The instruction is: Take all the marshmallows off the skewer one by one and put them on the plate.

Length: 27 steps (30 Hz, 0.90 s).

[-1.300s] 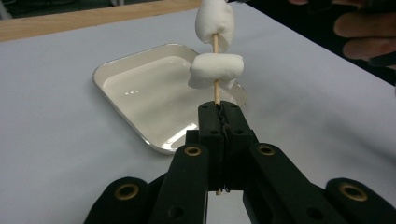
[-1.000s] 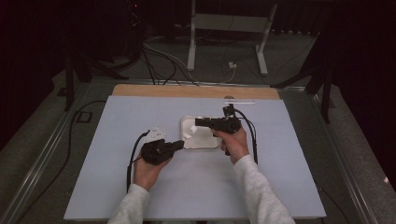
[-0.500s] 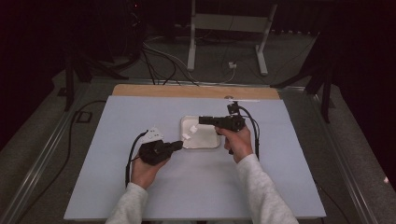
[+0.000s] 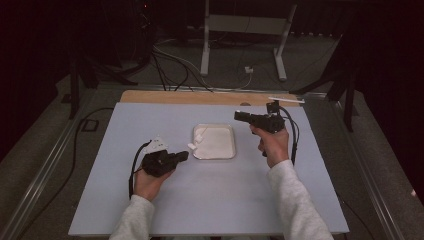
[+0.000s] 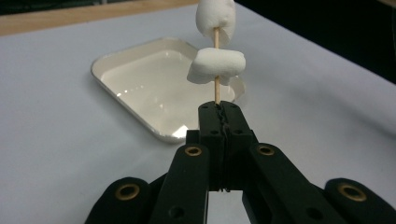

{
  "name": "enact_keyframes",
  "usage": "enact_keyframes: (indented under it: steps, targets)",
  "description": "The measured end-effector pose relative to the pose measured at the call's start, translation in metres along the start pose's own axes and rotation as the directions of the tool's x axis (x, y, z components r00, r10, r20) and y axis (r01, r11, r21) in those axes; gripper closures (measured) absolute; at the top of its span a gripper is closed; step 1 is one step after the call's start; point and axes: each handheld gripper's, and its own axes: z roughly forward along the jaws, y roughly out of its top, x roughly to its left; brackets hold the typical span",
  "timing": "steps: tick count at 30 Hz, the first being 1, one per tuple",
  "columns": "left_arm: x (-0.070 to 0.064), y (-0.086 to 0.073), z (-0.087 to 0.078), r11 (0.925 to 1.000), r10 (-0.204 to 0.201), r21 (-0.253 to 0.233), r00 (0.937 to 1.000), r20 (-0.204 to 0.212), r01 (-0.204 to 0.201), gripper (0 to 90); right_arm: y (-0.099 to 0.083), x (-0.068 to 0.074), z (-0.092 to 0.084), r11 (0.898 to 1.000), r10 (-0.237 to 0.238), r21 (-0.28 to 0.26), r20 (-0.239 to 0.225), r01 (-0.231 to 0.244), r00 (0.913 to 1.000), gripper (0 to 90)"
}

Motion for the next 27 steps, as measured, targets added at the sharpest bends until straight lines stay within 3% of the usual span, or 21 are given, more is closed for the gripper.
enact_keyframes:
  steps: [3, 11, 14, 16, 23, 27]
  targets:
    - [-0.001, 0.001, 0.0, 1.0, 0.002, 0.002, 0.9998, -0.021, -0.002, 90.0, -0.004, -0.002, 0.006, 1.0, -0.001, 0.013, -0.006, 0.001, 1.0, 78.9]
    - [0.002, 0.001, -0.003, 0.9999, -0.011, -0.005, 0.9997, -0.023, 0.011, 90.0, -0.016, -0.011, 0.019, 0.999, 0.01, 0.039, 0.017, -0.011, 0.9998, 77.7]
    - [0.0, 0.001, -0.002, 1.0, -0.008, -0.003, 0.9997, -0.023, 0.007, 90.0, -0.021, -0.014, 0.025, 0.999, 0.001, 0.049, 0.03, -0.003, 0.9996, 77.4]
    - [-0.001, 0.001, -0.001, 1.0, -0.009, -0.005, 0.9998, -0.019, 0.008, 90.0, -0.027, -0.016, 0.034, 0.996, -0.029, 0.084, 0.067, 0.024, 0.9973, 77.2]
    - [-0.001, 0.001, -0.001, 0.9999, -0.014, -0.008, 0.9996, -0.025, 0.014, 90.0, -0.044, -0.02, 0.061, 0.979, -0.12, 0.182, 0.172, 0.088, 0.9778, 77.1]
    - [0.001, 0.001, -0.002, 0.9997, -0.021, -0.01, 0.9994, -0.027, 0.021, 90.0, -0.056, -0.025, 0.073, 0.969, -0.144, 0.226, 0.199, 0.098, 0.9693, 76.9]
